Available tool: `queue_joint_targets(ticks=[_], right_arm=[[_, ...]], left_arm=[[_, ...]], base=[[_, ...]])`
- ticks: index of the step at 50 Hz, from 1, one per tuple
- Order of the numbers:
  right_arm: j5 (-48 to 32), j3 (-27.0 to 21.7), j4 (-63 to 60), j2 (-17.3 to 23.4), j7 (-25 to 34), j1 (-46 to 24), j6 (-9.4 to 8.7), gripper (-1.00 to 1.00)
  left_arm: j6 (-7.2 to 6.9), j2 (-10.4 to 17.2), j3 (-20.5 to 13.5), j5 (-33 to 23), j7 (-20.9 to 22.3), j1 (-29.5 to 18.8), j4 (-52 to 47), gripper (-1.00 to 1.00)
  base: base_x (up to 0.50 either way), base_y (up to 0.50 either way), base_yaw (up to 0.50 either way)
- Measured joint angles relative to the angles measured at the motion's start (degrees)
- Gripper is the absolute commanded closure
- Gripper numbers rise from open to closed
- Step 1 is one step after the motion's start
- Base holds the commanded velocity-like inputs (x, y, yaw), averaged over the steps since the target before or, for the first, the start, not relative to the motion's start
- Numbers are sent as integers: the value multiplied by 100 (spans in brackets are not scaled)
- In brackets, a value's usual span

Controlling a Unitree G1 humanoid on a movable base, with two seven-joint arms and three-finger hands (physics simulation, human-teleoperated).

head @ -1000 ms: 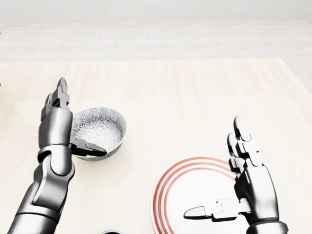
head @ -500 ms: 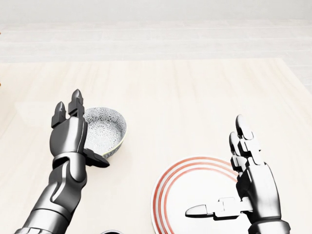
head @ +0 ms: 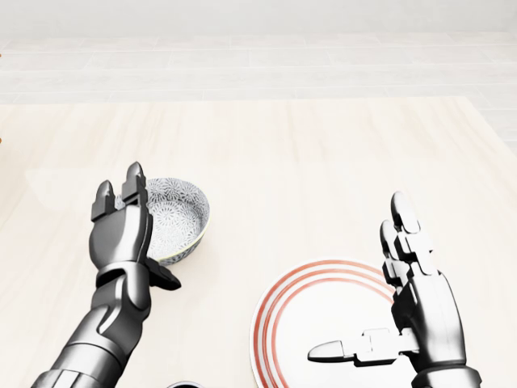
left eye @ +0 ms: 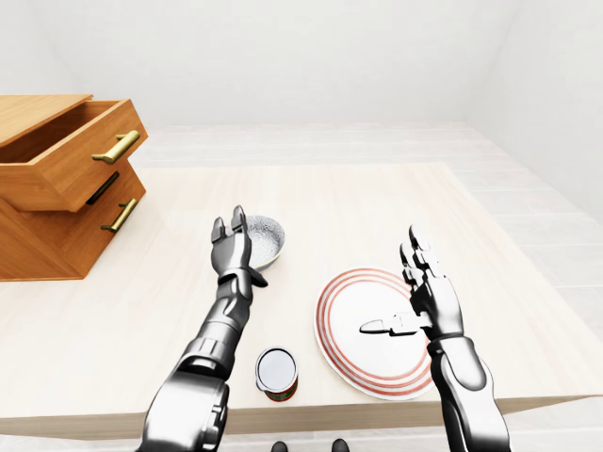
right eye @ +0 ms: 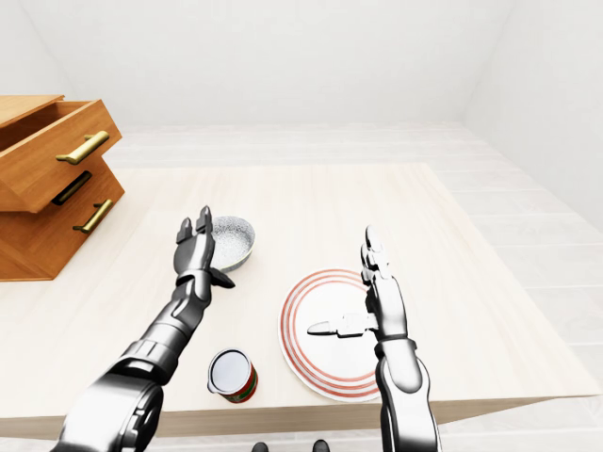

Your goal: Put the bowl on the plate.

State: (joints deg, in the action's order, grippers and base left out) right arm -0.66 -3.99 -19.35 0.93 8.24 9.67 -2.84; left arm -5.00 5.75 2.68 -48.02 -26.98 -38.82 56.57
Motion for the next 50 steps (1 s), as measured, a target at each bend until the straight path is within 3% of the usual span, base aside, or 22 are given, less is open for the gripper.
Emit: queue_joint_targets(ticks=[14, 31, 50], right_arm=[[3, -18, 111, 4, 8, -21, 72, -100], [33, -62, 274, 22, 18, -78, 145, -100], [101, -158, 511, 59, 47, -185, 246, -100]], left_arm=[[0, -49, 23, 4, -302, -261, 812, -100], [0, -167, 125, -101, -302, -572, 1686, -100], [0, -173, 89, -400, -302, -737, 2029, -100]], base=[[0, 0, 0], [0, 0, 0], [0, 0, 0]])
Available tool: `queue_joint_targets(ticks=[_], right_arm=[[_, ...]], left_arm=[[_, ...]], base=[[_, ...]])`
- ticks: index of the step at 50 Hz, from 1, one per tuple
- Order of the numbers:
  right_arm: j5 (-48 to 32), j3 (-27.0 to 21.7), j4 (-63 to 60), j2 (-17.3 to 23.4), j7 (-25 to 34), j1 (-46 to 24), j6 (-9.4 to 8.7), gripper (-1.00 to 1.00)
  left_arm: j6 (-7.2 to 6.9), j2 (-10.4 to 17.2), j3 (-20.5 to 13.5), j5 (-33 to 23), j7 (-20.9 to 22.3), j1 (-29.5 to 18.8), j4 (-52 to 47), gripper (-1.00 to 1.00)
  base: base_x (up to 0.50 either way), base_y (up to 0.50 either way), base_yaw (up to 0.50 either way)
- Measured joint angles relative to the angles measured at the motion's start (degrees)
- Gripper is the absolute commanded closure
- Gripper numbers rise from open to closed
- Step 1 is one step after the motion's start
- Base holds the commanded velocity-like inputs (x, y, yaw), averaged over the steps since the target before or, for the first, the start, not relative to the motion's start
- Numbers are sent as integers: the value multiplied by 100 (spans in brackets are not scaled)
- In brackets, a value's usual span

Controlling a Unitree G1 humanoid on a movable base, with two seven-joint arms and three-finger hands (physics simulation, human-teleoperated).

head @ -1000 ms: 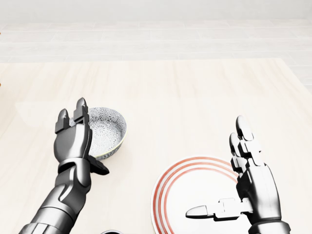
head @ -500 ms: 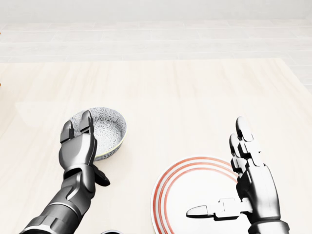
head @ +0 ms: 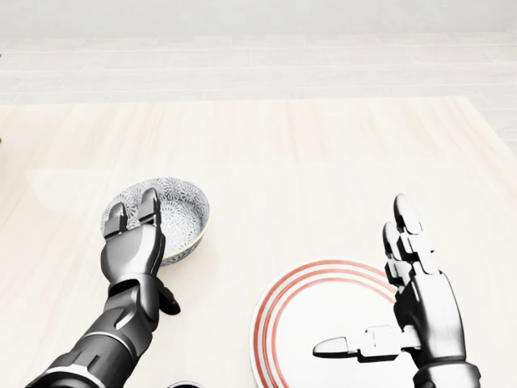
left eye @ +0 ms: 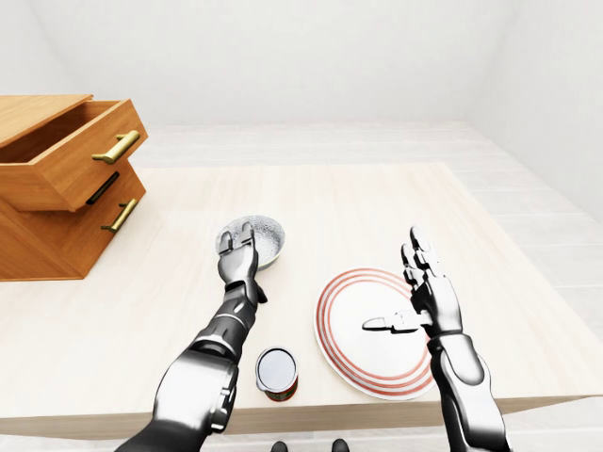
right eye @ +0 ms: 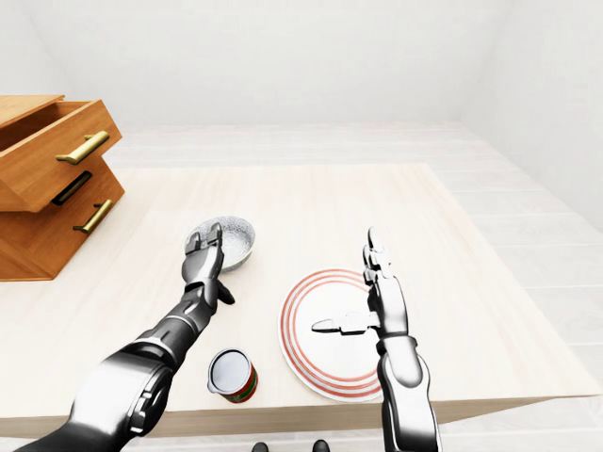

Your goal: Put the bowl on the plate.

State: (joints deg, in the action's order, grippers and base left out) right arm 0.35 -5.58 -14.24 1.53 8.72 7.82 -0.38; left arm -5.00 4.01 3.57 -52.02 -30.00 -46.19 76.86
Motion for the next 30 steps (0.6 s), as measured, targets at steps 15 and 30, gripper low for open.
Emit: queue_joint_targets(ticks=[15, 30], right_arm=[[-7, -33, 7, 12, 0, -30, -19, -100], [-7, -37, 122, 12, -3, -71, 44, -100]], left_arm=[[0, -3, -47, -111, 0, -57, 109, -100], [0, -29, 34, -288, 0, -89, 142, -100]], base=[[0, 0, 0], [0, 0, 0]])
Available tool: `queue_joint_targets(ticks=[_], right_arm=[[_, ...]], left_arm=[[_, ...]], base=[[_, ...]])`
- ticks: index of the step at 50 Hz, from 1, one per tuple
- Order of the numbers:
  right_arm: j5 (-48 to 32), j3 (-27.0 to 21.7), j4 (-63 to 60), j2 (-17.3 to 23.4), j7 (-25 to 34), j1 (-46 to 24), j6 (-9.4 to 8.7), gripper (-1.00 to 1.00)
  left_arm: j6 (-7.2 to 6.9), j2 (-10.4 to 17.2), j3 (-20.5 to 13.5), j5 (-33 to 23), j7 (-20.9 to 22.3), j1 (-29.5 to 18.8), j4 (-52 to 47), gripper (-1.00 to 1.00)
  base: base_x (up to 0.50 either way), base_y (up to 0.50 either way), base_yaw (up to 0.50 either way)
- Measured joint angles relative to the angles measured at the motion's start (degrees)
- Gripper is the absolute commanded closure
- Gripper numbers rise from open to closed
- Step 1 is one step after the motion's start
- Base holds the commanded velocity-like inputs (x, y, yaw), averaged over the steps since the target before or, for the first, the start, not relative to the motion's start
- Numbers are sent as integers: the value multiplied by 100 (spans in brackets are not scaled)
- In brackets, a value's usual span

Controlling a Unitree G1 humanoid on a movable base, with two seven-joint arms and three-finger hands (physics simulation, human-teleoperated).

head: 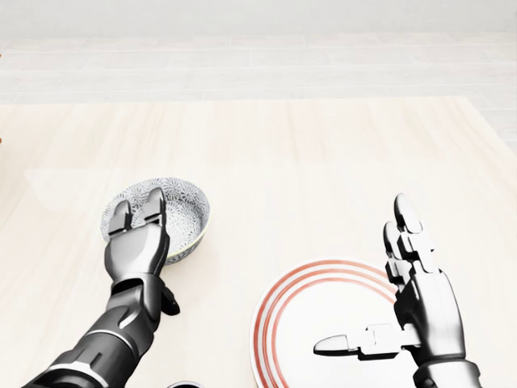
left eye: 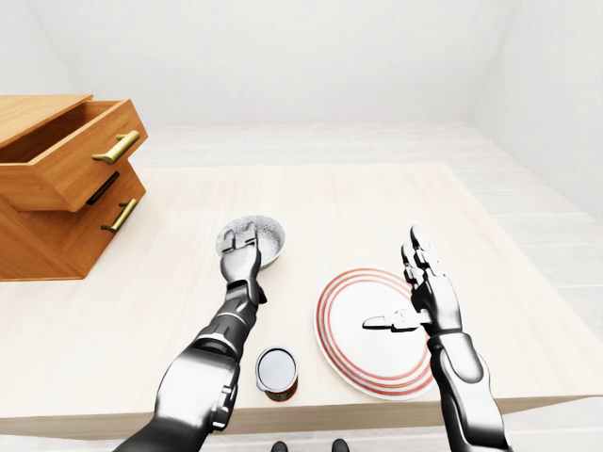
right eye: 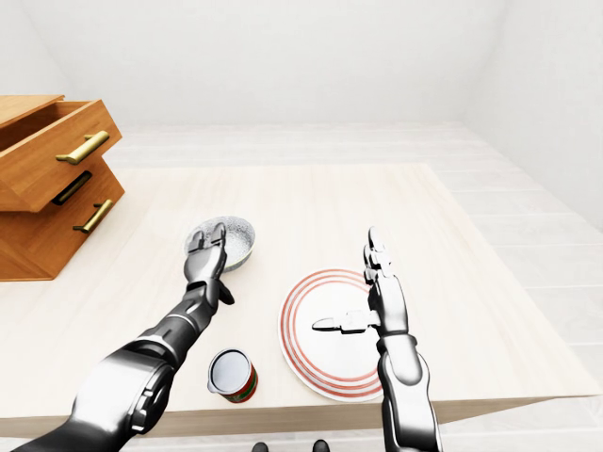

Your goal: Put the bowl on the plate.

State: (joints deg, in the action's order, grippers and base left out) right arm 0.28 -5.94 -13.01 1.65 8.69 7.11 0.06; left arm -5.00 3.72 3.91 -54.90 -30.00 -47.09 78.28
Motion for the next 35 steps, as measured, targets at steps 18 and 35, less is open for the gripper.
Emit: queue_joint_targets(ticks=[18, 35], right_arm=[[32, -14, 114, 8, -3, -24, 74, -100], [69, -42, 199, 23, 5, -44, 128, -100]], left_arm=[[0, -29, 63, -192, 0, -36, 42, -100], [0, -56, 95, -366, 0, -66, 80, -100]], base=[[0, 0, 0], [0, 0, 0]])
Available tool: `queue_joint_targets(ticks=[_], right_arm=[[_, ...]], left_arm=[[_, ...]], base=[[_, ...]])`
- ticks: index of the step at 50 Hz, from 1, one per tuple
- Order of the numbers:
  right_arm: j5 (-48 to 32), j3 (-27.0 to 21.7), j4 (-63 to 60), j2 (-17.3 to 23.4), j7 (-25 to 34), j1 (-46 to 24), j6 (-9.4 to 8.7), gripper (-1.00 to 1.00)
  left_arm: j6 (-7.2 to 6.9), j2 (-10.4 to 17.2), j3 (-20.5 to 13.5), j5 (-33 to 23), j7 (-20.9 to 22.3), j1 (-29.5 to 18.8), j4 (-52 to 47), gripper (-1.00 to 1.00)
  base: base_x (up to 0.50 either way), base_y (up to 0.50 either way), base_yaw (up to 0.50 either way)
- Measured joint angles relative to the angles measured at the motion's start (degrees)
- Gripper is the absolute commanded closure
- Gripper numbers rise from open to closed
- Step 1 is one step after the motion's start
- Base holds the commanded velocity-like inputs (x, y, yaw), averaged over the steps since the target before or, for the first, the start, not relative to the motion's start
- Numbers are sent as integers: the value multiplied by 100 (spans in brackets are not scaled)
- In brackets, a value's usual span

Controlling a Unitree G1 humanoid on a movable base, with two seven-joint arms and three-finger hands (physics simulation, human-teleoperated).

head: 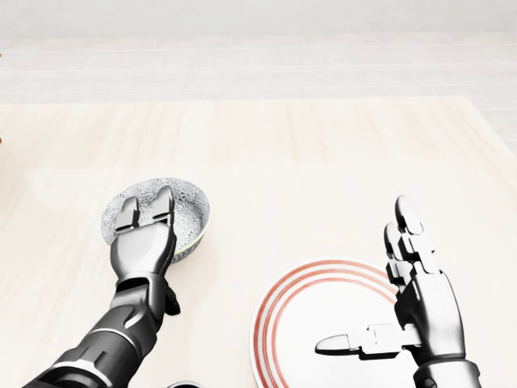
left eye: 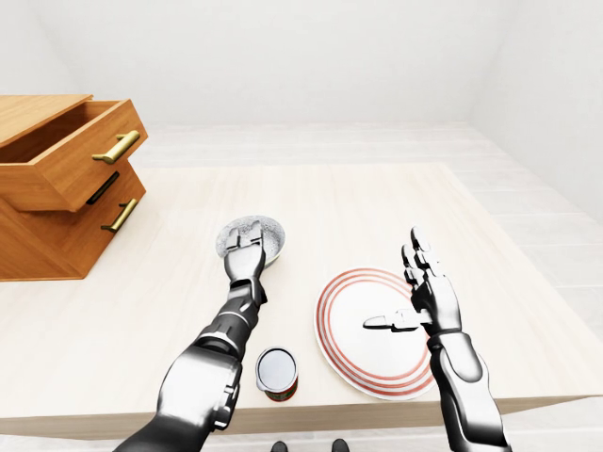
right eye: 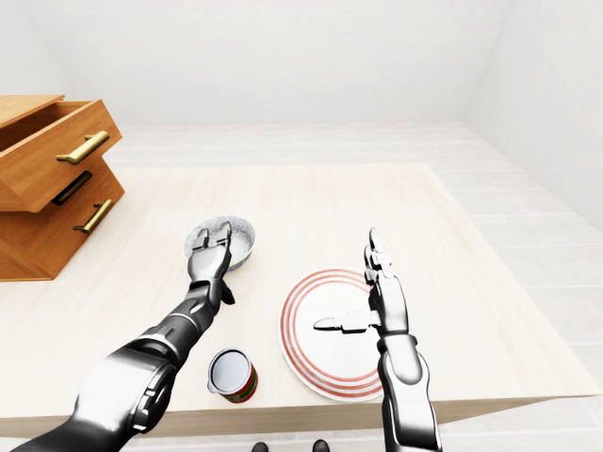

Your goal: Put the bowl on the plate.

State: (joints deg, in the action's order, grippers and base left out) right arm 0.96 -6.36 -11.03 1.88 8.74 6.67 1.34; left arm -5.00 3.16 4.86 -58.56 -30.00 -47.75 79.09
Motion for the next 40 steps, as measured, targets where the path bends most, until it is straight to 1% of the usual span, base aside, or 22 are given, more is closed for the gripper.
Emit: queue_joint_targets(ticks=[2, 3, 5, 6, 9, 22, 29, 33, 40], right_arm=[[3, -3, 7, 1, 1, -3, 3, -100], [4, -4, 10, 2, 1, -5, 4, -100], [6, -5, 17, 2, 1, -7, 7, -100], [6, -5, 19, 3, 1, -8, 9, -100], [6, -5, 24, 3, 0, -11, 10, -100], [-12, 6, -35, 1, -7, 6, -22, -100], [-32, 13, -26, 0, -14, 0, -28, -100], [-34, 12, -3, 1, -17, -14, -31, -100], [-38, 17, 6, 0, -19, -14, -28, -100]], left_arm=[[0, -2, -1, -12, 0, -2, 2, -62], [0, -3, -1, -18, 0, -2, 4, -18], [0, -8, -8, -17, 0, 6, 6, 57], [0, -11, -14, -12, 0, 15, 6, 100], [2, -26, -44, 19, 0, 57, 4, 100], [0, 1, 55, -137, 0, 59, -63, 100], [0, 40, 5, -123, 0, -75, -88, 100], [0, 61, 46, -157, 0, -127, -100, 100], [0, 57, 36, -220, 0, -133, -115, 100]], base=[[0, 0, 0], [0, 0, 0], [0, 0, 0], [0, 0, 0], [0, 0, 0], [0, 0, 0], [0, 0, 0], [0, 0, 0], [0, 0, 0]])
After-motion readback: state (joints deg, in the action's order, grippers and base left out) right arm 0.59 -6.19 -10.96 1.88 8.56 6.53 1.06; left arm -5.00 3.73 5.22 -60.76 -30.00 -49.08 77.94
